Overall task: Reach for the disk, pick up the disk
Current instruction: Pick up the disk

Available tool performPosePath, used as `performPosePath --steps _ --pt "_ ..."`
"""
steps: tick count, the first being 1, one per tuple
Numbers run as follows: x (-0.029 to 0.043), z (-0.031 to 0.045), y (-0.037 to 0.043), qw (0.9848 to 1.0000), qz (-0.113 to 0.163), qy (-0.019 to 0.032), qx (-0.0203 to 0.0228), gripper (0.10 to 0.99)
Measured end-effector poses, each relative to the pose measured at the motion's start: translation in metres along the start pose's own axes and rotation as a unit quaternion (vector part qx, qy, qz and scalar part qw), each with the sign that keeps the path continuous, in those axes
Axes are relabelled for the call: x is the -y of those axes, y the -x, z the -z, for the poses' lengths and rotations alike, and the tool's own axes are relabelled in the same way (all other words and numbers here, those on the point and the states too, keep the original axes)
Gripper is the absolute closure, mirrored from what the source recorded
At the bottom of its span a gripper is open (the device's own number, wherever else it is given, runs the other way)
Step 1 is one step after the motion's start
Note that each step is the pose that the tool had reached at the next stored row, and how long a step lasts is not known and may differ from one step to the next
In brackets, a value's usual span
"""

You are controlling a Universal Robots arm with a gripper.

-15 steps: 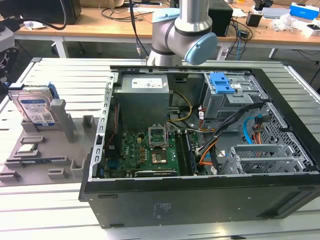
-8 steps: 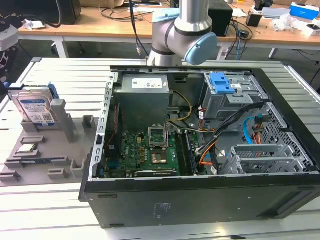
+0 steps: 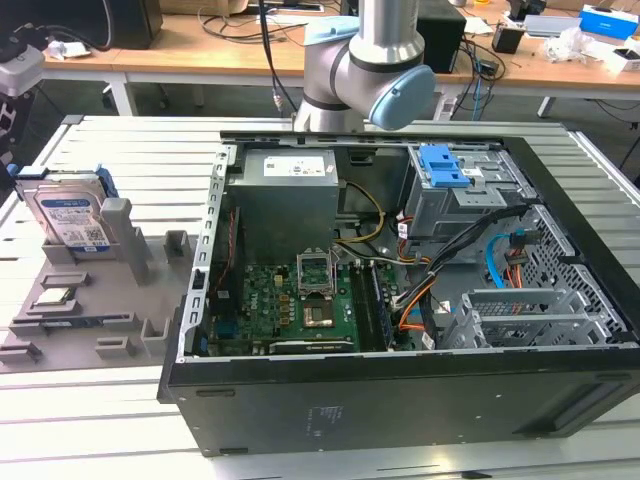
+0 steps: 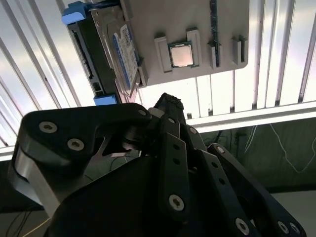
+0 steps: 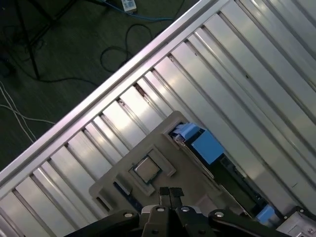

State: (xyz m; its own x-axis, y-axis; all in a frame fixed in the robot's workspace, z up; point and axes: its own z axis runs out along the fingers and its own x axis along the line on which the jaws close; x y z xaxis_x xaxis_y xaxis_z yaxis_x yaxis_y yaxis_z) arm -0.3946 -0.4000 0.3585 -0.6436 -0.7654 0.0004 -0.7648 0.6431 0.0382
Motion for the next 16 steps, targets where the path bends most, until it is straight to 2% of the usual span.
performPosePath --steps 4,9,13,16 --pt "0.0000 0.0000 0.0000 0.9997 0.025 0.0000 -0.0010 0.984" --pt "0.0000 0.0000 0.0000 0.9985 0.054 0.0000 -0.0021 0.984" --pt "0.0000 0.0000 0.0000 0.9971 0.076 0.0000 -0.0029 0.984" --pt "0.0000 0.0000 0.0000 0.9951 0.099 -0.0001 -0.0038 0.984"
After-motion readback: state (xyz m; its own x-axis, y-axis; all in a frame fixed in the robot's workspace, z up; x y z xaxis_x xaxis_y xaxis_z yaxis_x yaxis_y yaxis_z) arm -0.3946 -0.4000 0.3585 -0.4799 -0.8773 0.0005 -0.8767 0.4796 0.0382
